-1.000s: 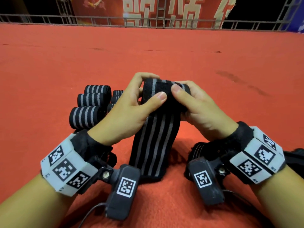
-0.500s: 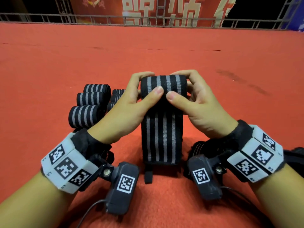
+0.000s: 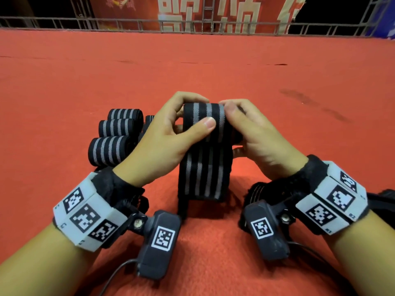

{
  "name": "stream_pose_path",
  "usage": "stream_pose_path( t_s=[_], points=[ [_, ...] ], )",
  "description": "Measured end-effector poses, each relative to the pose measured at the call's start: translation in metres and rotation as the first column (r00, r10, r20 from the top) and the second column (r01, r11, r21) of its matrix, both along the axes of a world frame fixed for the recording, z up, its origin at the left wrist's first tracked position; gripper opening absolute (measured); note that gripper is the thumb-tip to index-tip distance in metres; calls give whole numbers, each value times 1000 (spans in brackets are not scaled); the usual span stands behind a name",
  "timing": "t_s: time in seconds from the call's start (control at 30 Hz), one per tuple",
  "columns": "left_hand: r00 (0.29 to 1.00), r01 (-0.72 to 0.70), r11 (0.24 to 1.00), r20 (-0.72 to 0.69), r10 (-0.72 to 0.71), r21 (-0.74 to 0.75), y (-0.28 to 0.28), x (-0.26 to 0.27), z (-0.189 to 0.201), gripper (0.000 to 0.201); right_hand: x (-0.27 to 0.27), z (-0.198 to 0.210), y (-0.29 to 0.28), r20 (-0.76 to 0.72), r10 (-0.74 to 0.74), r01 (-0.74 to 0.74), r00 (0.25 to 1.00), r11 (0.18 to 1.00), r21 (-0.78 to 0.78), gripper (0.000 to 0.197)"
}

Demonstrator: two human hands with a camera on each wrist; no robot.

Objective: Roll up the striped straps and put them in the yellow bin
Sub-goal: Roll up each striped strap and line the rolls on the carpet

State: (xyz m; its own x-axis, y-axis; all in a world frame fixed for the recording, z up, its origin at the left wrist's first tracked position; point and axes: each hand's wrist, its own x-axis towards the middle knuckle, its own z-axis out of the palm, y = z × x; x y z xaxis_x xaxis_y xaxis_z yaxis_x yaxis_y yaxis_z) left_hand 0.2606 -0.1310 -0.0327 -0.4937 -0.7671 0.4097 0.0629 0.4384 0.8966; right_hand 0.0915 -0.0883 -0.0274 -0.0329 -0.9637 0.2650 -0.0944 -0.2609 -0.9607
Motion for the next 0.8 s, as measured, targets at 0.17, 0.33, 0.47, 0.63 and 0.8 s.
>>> stream_pose_path(
  t_s=[0.17, 0.33, 0.47, 0.63, 0.8],
  points=[
    [1000, -9, 993, 22, 6, 117, -2, -1, -3, 37, 0, -1, 1, -46, -43, 37, 998, 991, -126, 32],
    [1000, -29, 997, -3, 30, 67, -2, 0, -2, 48, 0, 0, 0, 25, -1, 0, 1000, 999, 53, 30],
    [999, -11, 989, -33, 16, 151, -5, -1, -5, 61, 0, -1, 0, 38, -39, 41, 999, 998, -45, 36],
    [999, 22, 998, -43, -19, 67, -4, 0, -4, 51, -3, -1, -2, 146, -6, -15, 989, 989, 149, 45],
    [1000, 12, 986, -17, -9, 164, -8, 1, -8, 58, -7, -3, -3, 141, 7, -11, 990, 1000, 23, 35]
  ],
)
